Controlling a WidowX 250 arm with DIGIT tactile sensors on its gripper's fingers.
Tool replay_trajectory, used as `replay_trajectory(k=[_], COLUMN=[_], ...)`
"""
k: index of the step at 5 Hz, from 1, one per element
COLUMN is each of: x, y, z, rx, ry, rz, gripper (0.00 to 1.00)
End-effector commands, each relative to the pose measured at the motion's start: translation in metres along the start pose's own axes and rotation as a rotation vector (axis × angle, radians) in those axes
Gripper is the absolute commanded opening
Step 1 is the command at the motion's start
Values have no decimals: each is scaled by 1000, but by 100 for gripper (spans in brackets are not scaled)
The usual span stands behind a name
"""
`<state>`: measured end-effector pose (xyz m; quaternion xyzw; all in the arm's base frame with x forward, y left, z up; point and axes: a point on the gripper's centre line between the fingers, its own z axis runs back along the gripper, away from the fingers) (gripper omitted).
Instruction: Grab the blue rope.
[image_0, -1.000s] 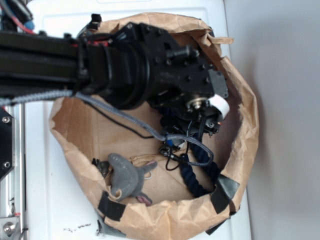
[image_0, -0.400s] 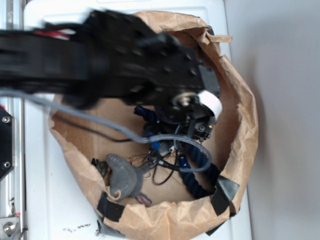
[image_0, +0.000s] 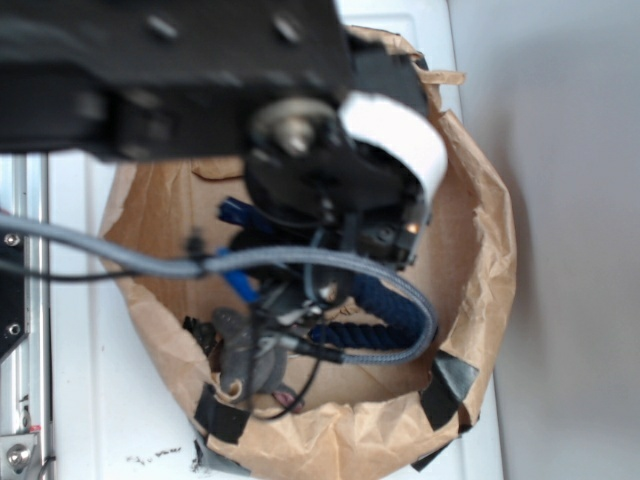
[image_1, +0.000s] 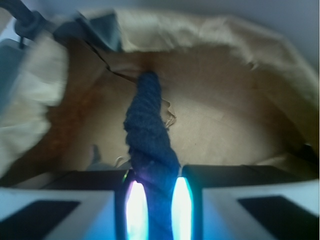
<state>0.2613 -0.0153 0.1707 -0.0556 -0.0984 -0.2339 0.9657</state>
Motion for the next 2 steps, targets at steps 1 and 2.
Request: replay_trajectory(k=[1, 2], x=[8, 6], y=[-9, -11], z=[33, 27], rx=[127, 238], ry=[-36, -26], rz=[66, 47], gripper=[0, 88])
